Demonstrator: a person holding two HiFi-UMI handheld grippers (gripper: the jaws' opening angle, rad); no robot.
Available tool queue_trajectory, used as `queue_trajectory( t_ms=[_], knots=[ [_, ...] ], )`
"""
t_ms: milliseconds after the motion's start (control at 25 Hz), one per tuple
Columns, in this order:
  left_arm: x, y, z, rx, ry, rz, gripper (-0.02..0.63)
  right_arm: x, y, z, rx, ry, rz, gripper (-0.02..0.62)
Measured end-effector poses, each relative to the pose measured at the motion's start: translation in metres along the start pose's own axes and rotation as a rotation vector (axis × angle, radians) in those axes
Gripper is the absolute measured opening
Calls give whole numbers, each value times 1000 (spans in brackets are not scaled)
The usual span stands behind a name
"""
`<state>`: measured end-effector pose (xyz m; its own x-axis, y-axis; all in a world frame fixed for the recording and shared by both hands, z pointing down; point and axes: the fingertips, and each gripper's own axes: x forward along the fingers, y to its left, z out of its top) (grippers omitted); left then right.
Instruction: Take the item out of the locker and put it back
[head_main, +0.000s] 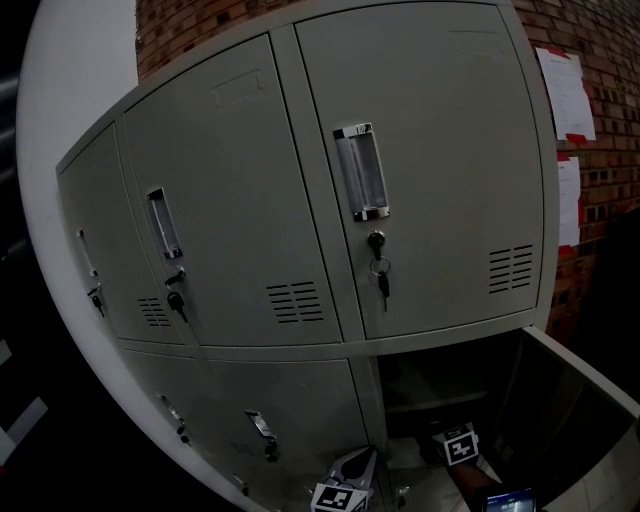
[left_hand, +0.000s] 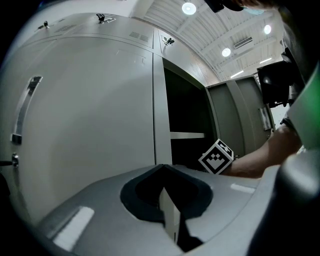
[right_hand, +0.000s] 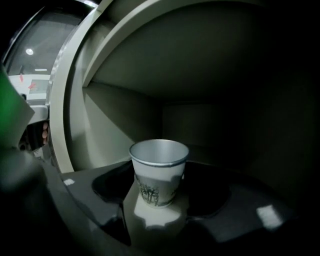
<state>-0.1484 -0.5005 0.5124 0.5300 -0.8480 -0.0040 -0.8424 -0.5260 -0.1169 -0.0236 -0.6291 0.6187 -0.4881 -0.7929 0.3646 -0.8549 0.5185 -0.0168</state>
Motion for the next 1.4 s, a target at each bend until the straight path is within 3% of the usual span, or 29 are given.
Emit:
queue_trajectory(
  t_ms=[200,440,840,960,1160,1400],
  knots=[
    [-1,2,0,-3,-2,5,2,2,-7,-17,-3,77,-31,308],
    [-5,1,2,-6,-4,11,2,-5,-6,-15,-7,63,-31,325],
    [-18,-17,14,-22,-29,31,2,-73,26,26,-38,-124,21,312],
    [-27,-31,18,-23,-30,42,2,-113,39,31,-50,-175,42,279],
    [-51,-63,23,-41,-26,64,2,-188,60,34,-66,-258,74,172],
    [-92,-116,31,-61,-4,95,2,-272,80,12,-75,-292,111,91]
  ],
)
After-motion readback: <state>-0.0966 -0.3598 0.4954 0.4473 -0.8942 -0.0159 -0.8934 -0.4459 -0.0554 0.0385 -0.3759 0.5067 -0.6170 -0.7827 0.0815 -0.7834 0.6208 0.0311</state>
